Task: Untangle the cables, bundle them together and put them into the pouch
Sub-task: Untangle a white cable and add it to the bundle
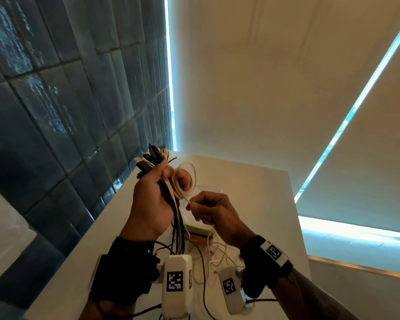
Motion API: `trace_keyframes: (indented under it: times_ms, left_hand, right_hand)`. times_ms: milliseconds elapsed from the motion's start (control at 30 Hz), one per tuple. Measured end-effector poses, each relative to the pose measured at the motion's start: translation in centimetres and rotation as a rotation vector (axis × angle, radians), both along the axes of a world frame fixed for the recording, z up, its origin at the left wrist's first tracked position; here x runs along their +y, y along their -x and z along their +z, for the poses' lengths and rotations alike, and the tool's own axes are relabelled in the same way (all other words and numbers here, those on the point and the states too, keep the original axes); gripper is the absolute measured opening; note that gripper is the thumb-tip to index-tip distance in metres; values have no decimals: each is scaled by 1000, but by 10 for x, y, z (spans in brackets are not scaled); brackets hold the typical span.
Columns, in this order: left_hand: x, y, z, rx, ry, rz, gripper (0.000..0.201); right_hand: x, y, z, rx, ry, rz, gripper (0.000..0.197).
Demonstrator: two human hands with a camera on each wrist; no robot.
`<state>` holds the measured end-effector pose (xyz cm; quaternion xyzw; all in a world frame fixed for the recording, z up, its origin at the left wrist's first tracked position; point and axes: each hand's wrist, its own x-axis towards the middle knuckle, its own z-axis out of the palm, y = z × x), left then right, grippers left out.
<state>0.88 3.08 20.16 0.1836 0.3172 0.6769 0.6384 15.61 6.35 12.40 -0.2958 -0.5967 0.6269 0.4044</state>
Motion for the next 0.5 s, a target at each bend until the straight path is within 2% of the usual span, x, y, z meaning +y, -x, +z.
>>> trace_keyframes:
  times_ms: [267, 500]
  left_hand:
    - [-7, 5, 10, 123, -108, 21, 39]
    - [-12, 4, 22, 249, -127, 34, 38]
  right_hand:
    - [7, -21, -58, -240, 139, -128, 23]
    - [12, -25, -88, -314, 173, -189, 24]
